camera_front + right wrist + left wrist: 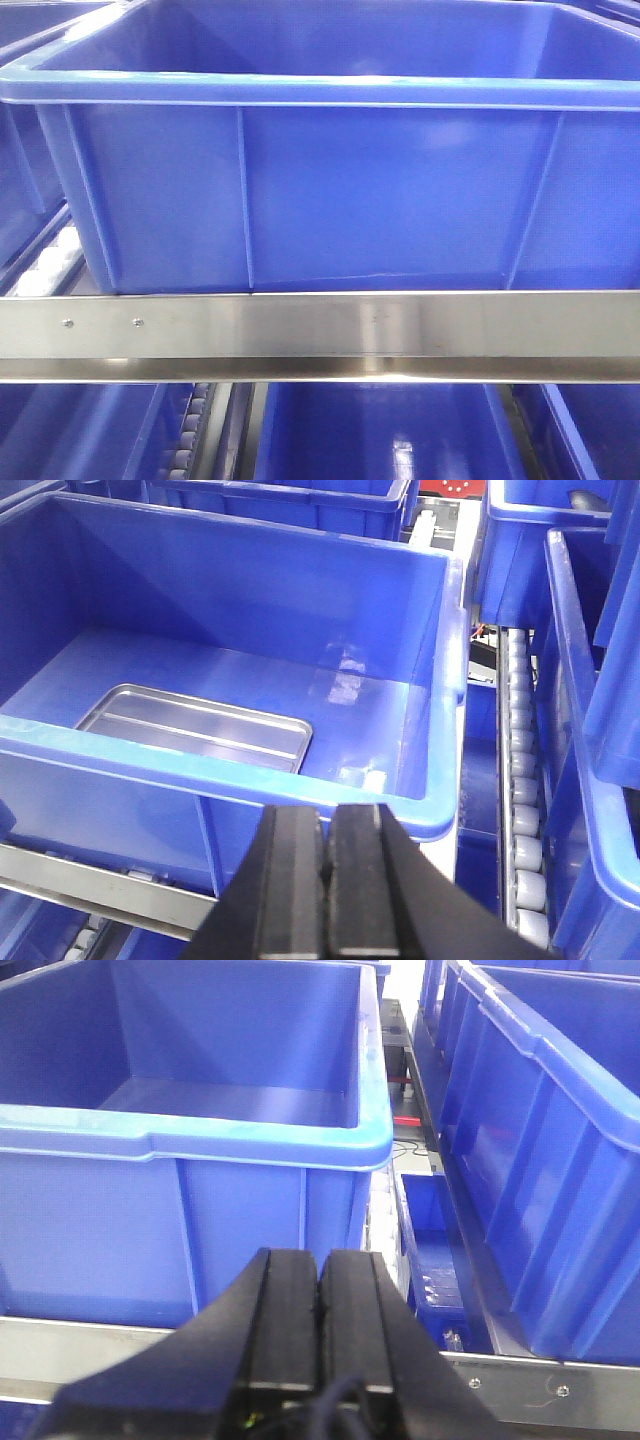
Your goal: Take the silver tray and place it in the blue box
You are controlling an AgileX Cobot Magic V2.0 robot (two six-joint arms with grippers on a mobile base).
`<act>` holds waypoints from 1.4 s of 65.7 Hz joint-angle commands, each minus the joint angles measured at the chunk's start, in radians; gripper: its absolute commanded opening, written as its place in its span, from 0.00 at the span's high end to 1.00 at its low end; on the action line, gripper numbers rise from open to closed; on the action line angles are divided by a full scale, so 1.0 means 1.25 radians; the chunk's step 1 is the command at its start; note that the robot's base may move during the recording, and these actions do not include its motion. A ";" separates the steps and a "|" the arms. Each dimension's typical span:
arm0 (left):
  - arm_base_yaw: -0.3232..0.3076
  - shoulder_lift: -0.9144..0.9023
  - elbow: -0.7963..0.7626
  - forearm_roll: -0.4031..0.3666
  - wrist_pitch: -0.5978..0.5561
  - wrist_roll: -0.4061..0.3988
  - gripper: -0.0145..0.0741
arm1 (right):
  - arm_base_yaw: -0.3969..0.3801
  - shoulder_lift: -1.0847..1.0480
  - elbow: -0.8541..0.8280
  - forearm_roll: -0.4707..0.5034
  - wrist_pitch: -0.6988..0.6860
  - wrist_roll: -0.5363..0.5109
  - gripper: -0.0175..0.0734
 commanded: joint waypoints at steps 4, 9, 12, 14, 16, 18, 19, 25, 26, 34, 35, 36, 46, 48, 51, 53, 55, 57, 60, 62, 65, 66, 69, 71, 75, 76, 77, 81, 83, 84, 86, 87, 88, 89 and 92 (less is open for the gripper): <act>0.000 -0.014 -0.003 -0.006 -0.076 -0.001 0.94 | -0.001 0.007 -0.022 -0.021 -0.060 -0.007 0.75; 0.000 -0.014 -0.003 -0.006 -0.076 -0.001 0.94 | -0.005 0.007 -0.020 -0.019 -0.064 -0.007 0.75; 0.000 -0.014 -0.003 -0.006 -0.076 -0.001 0.94 | -0.020 0.007 -0.017 -0.014 -0.068 -0.008 0.75; 0.000 -0.014 -0.003 -0.006 -0.076 -0.001 0.94 | -0.039 0.005 -0.016 -0.002 -0.071 -0.015 0.75; 0.000 -0.014 -0.003 -0.006 -0.076 -0.001 0.94 | -0.058 0.003 -0.011 0.019 -0.075 -0.029 0.75; 0.000 -0.014 -0.003 -0.006 -0.076 -0.001 0.94 | -0.085 -0.003 -0.005 0.048 -0.080 -0.055 0.75; 0.000 -0.014 -0.003 -0.006 -0.076 -0.001 0.94 | -0.103 -0.005 -0.002 0.061 -0.083 -0.069 0.75; 0.000 -0.014 -0.003 -0.006 -0.076 -0.001 0.94 | -0.182 -0.035 0.032 0.166 -0.112 -0.182 0.75; 0.000 -0.014 -0.003 -0.006 -0.076 -0.001 0.94 | -0.193 -0.041 0.038 0.183 -0.118 -0.209 0.75; 0.000 -0.014 -0.003 -0.006 -0.076 -0.001 0.94 | -0.283 -0.104 0.122 0.278 -0.178 -0.287 0.75; 0.000 -0.014 -0.003 -0.006 -0.076 -0.001 0.94 | -0.290 -0.116 0.132 0.280 -0.185 -0.287 0.75; 0.000 -0.014 -0.003 -0.006 -0.076 -0.001 0.94 | -0.299 -0.123 0.147 0.280 -0.193 -0.287 0.75; 0.000 -0.014 -0.003 -0.006 -0.076 -0.001 0.94 | -0.333 -0.200 0.257 0.282 -0.265 -0.284 0.75; 0.000 -0.014 -0.003 -0.006 -0.076 -0.001 0.94 | -0.333 -0.220 0.289 0.283 -0.294 -0.284 0.75; 0.000 -0.014 -0.003 -0.006 -0.076 -0.001 0.94 | -0.333 -0.235 0.315 0.284 -0.319 -0.284 0.75; 0.000 -0.014 -0.003 -0.006 -0.076 -0.001 0.94 | -0.333 -0.241 0.335 0.284 -0.336 -0.284 0.75; 0.000 -0.014 -0.003 -0.006 -0.076 -0.001 0.94 | -0.333 -0.242 0.354 0.284 -0.363 -0.284 0.75; 0.000 -0.014 -0.003 -0.006 -0.076 -0.001 0.94 | -0.333 -0.240 0.369 0.286 -0.382 -0.284 0.75; 0.000 -0.014 -0.003 -0.006 -0.076 -0.001 0.94 | -0.333 -0.240 0.398 0.292 -0.421 -0.284 0.75; 0.000 -0.014 -0.003 -0.006 -0.076 -0.001 0.94 | -0.333 -0.240 0.419 0.300 -0.441 -0.284 0.75; 0.000 -0.014 -0.003 -0.006 -0.076 -0.001 0.94 | -0.333 -0.240 0.419 0.320 -0.427 -0.284 0.75; 0.000 -0.014 -0.003 -0.006 -0.076 -0.001 0.94 | -0.333 -0.240 0.419 0.325 -0.425 -0.284 0.75; 0.000 -0.014 -0.003 -0.006 -0.076 -0.001 0.94 | -0.333 -0.240 0.419 0.327 -0.423 -0.284 0.75; 0.000 -0.014 -0.003 -0.006 -0.076 -0.001 0.94 | -0.333 -0.240 0.419 0.327 -0.423 -0.284 0.75; 0.000 -0.014 -0.003 -0.006 -0.076 -0.001 0.94 | -0.333 -0.240 0.419 0.327 -0.424 -0.284 0.75; 0.000 -0.014 -0.003 -0.006 -0.076 -0.001 0.94 | -0.333 -0.240 0.419 0.327 -0.424 -0.284 0.75; 0.000 -0.014 -0.003 -0.006 -0.076 -0.001 0.94 | -0.333 -0.240 0.419 0.327 -0.424 -0.284 0.75; 0.000 -0.014 -0.003 -0.006 -0.076 -0.001 0.94 | -0.333 -0.240 0.419 0.327 -0.424 -0.284 0.75; 0.000 -0.014 -0.003 -0.006 -0.076 -0.001 0.94 | -0.333 -0.240 0.419 0.327 -0.424 -0.284 0.75; 0.000 -0.014 -0.003 -0.006 -0.076 -0.001 0.94 | -0.333 -0.240 0.419 0.327 -0.424 -0.284 0.75; 0.000 -0.014 -0.003 -0.006 -0.076 -0.001 0.94 | -0.333 -0.240 0.419 0.327 -0.424 -0.284 0.75; 0.000 -0.014 -0.003 -0.006 -0.076 -0.001 0.94 | -0.333 -0.240 0.419 0.327 -0.424 -0.284 0.75; 0.000 -0.014 -0.003 -0.006 -0.076 -0.001 0.94 | -0.333 -0.240 0.419 0.327 -0.424 -0.284 0.75; 0.000 -0.014 -0.003 -0.006 -0.076 -0.001 0.94 | -0.333 -0.240 0.419 0.327 -0.424 -0.284 0.75; 0.000 -0.014 -0.003 -0.006 -0.076 -0.001 0.94 | -0.333 -0.240 0.419 0.327 -0.424 -0.284 0.75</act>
